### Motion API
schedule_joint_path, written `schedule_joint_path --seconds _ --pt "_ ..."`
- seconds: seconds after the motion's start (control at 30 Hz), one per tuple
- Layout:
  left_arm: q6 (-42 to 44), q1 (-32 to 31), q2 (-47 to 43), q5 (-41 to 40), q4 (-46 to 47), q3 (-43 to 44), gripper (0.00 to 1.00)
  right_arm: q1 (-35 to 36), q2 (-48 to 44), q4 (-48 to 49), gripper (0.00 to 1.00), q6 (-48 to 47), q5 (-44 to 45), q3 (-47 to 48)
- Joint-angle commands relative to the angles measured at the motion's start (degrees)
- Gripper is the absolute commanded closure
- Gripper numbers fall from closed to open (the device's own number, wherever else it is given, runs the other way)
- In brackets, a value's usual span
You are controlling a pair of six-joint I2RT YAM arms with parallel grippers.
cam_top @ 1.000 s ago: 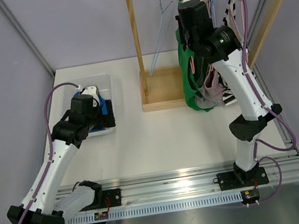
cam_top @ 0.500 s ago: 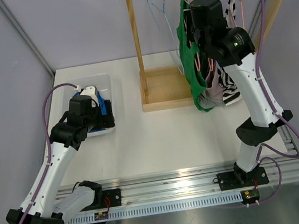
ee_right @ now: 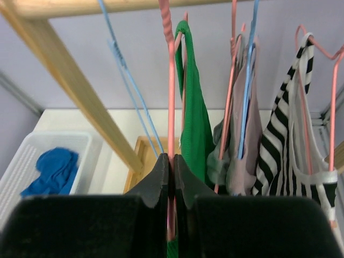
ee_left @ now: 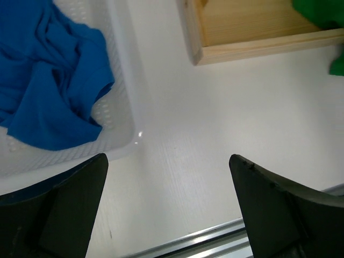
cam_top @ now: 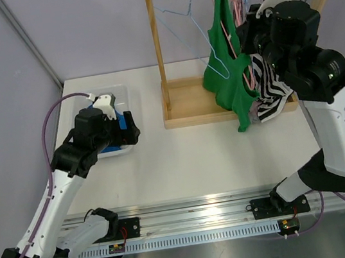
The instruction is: Remove the tank top from the hanger
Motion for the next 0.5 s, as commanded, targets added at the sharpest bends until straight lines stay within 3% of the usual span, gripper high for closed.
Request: schedule_joint_path --seconds 0.0,0.13,0.3,0.47 --pt "-1.41 -1.85 -2.81 7.26 6.89 4.26 0.01 -0.26 -7.31 2.61 1.00 2.27 -8.34 -5.01" --pt "-3.69 -3.34 -3.95 14.37 13.58 4.35 0.01 -0.26 -16.52 2.44 1.00 2.36 -13.88 -14.94" --pt "-6.16 -9.14 -3.43 15.62 22.98 6.28 0.01 -0.26 -25.40 -2.30 1.00 3.05 -25.13 -20.84" --pt "-2.13 -23.45 -0.54 -0.95 28.52 9.80 0.01 -0.26 -34.55 -2.93 1.00 3.24 -32.15 -33.49"
